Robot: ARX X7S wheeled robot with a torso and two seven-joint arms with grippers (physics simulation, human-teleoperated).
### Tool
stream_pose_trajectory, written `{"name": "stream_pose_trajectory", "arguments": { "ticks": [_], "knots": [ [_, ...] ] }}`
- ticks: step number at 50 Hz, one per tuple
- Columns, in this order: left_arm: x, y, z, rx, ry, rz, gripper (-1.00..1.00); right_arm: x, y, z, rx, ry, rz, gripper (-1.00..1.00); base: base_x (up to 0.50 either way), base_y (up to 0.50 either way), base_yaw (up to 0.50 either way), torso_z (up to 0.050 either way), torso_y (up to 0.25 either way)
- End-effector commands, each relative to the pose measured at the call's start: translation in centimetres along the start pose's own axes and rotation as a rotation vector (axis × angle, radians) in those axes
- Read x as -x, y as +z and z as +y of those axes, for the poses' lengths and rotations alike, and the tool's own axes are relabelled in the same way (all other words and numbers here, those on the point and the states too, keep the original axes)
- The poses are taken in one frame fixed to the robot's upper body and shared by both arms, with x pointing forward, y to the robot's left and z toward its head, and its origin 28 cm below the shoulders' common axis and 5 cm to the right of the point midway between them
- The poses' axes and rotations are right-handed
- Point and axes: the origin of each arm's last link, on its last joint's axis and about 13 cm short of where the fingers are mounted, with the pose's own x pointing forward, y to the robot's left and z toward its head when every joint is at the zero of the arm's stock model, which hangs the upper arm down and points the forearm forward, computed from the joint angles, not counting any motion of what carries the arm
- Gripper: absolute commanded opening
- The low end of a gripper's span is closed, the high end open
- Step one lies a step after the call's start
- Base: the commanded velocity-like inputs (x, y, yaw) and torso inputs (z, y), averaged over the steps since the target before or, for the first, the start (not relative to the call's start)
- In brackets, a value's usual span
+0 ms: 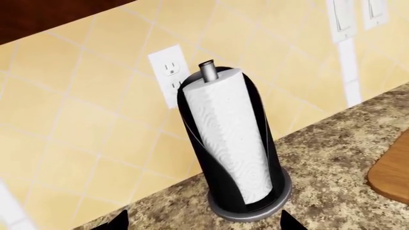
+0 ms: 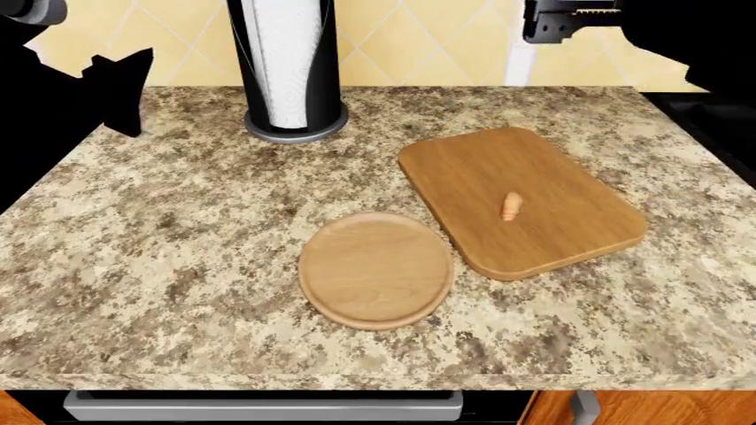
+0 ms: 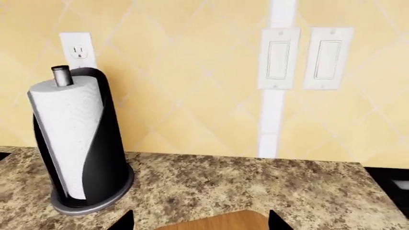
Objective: Pick the sushi from the plate and place it on the cutting board. Then pick the condiment bottle from the cabinet and place it next to the cutting board.
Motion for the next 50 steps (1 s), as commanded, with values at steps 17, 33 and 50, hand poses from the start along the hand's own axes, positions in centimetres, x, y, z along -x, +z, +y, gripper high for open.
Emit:
{"name": "stream_pose_trajectory", "arguments": {
  "ticks": [17,33,50],
  "knots": [
    [0.3,-0.2,-1.2,0.041,0.024,-0.009,1.0,9.1,5.9,0.7,0.03,-0.035,-0.261,1.0,0.0,0.0,0.0,0.04,0.0],
    [-0.4,-0.1,-1.7,0.044,-0.008,-0.019,1.0,8.8,13.1,1.0,0.097,-0.075,-0.347,1.0,0.0,0.0,0.0,0.05,0.0],
    [-1.1,-0.3,-1.7,0.054,-0.023,-0.027,1.0,4.8,17.5,1.0,0.112,-0.082,-0.383,1.0,0.0,0.0,0.0,0.05,0.0]
  ]
}}
